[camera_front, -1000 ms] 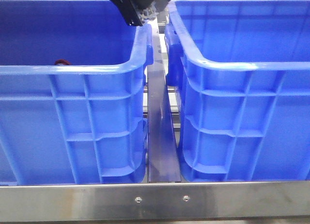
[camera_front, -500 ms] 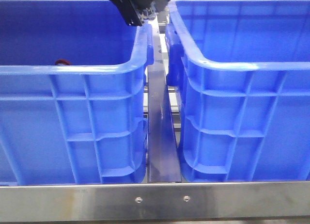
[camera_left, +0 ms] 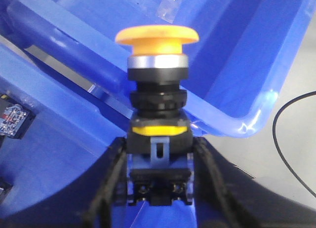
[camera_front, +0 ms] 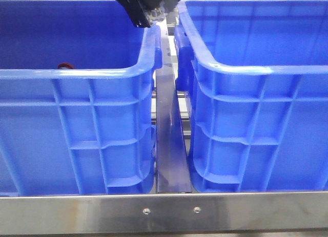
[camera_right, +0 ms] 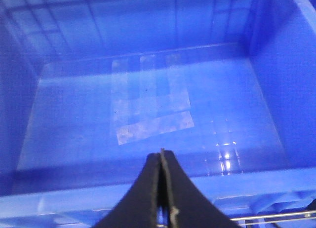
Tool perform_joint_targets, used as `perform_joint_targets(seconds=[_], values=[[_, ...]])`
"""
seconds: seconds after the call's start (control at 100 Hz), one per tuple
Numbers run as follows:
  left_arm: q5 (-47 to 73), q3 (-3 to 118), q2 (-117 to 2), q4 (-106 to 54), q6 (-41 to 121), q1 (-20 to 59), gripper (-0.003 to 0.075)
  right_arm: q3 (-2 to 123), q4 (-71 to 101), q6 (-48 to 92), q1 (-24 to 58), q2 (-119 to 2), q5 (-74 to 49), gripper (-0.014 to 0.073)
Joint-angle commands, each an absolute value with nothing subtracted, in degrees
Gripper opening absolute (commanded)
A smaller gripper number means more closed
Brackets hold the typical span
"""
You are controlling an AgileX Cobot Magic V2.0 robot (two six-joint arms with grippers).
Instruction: Pick red and yellow buttons and place in box
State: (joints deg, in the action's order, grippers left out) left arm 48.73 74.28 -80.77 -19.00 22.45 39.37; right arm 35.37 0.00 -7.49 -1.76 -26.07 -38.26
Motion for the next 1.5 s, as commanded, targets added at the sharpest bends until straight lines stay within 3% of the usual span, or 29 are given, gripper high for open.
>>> perform_joint_targets(seconds=[0.0, 0.13, 0.21, 0.25, 0.45, 0.91, 1.49], values=[[45.52, 75.91, -78.56, -20.62, 22.56, 39.76, 0.0123, 40.83, 0.51, -7.35, -1.75, -31.12, -36.67, 0.0066], [45.52, 75.91, -78.56, -20.62, 22.56, 39.76, 0.0123, 45.71, 2.11, -7.35, -1.75, -36.8, -39.26, 0.0418], [45.52, 75.91, -78.56, -20.62, 22.56, 39.76, 0.0123, 47.54, 4.46, -7.35, -1.75, -39.63, -39.99, 0.0554], [45.52, 75.91, -78.56, -20.62, 22.56, 39.76, 0.0123, 48.11, 6.0, -7.35, -1.75, -40.64, -39.99, 0.058], [45.52, 75.91, -78.56, -20.62, 22.56, 39.76, 0.0123, 49.77, 24.09, -2.33, -1.43, -45.08, -39.71, 0.0577], [45.52, 75.91, -78.56, -20.62, 22.56, 39.76, 0.0123, 50.77, 73.61, 27.9, 4.57, -61.62, -47.54, 0.0577], [45.07, 75.91, -78.89, -20.62, 22.56, 39.76, 0.0123, 58.51, 79.78, 32.91, 12.71, -76.47, -48.21, 0.0577]])
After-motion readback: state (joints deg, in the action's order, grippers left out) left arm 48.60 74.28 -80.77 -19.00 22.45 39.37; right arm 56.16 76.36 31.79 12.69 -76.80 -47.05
